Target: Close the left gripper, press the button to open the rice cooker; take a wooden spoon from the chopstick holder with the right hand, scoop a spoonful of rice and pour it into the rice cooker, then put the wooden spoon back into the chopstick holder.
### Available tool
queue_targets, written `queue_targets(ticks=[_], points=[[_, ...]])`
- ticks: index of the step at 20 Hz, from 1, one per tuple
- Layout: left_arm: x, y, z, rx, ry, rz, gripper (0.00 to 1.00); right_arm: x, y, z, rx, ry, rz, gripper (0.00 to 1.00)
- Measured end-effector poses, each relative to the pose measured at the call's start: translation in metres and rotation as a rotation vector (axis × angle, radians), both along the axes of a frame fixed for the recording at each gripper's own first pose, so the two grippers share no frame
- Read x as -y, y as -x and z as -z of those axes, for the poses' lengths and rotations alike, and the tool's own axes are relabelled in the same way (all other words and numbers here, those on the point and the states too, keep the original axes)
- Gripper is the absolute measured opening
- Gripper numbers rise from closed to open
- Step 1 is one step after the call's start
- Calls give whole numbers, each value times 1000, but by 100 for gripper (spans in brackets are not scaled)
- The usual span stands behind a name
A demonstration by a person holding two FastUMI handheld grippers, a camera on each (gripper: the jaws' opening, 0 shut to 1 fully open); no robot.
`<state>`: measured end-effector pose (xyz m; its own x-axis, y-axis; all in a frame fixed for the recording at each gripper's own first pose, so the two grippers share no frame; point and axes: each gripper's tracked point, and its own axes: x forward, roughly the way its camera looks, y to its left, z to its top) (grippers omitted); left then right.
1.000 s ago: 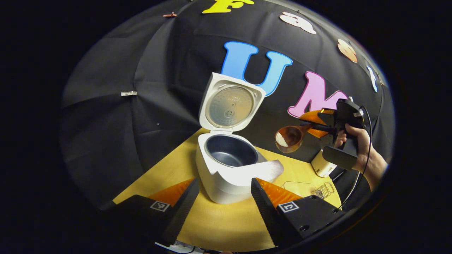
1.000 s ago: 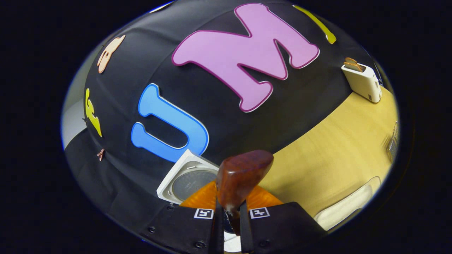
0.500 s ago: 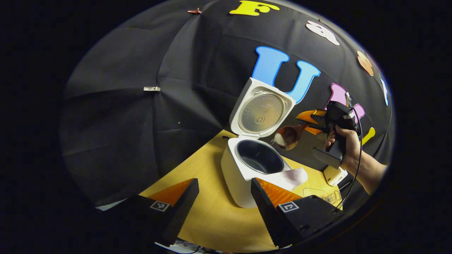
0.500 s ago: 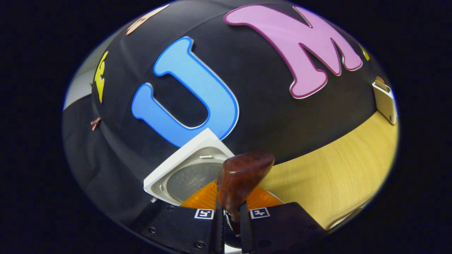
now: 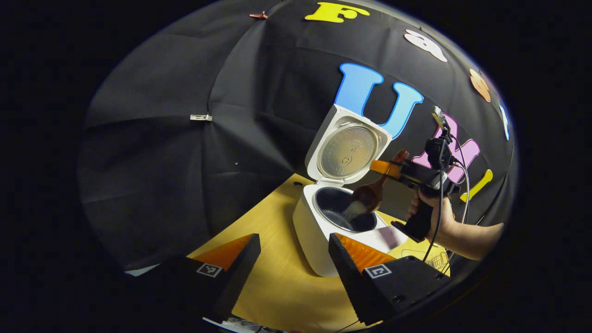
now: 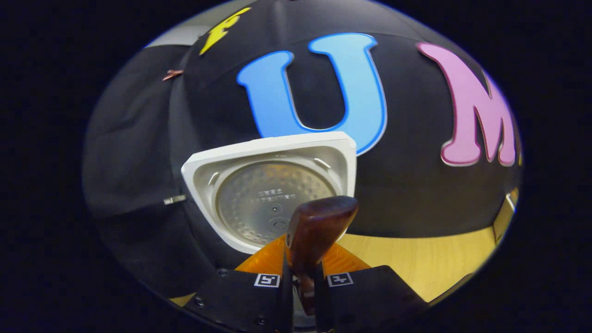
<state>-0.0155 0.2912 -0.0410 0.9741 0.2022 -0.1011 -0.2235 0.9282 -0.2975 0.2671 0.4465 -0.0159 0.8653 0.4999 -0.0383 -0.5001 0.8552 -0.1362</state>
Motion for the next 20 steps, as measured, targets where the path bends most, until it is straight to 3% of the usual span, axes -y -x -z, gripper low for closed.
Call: queue_targets(ticks=[4,6,7,20], points=[[1,5,6,0,2,-12,96,-18,13,12,48,97,-65,22],[1,7,9,-8,7,-19,92,-18,11,16,38,87,-61,22],[3,8,12,-10,10,-21,96,-17,10,16,41,84,-57,22],[16,12,10,4,-1,-31,96,1,23,-14,36,-12,-53,22]])
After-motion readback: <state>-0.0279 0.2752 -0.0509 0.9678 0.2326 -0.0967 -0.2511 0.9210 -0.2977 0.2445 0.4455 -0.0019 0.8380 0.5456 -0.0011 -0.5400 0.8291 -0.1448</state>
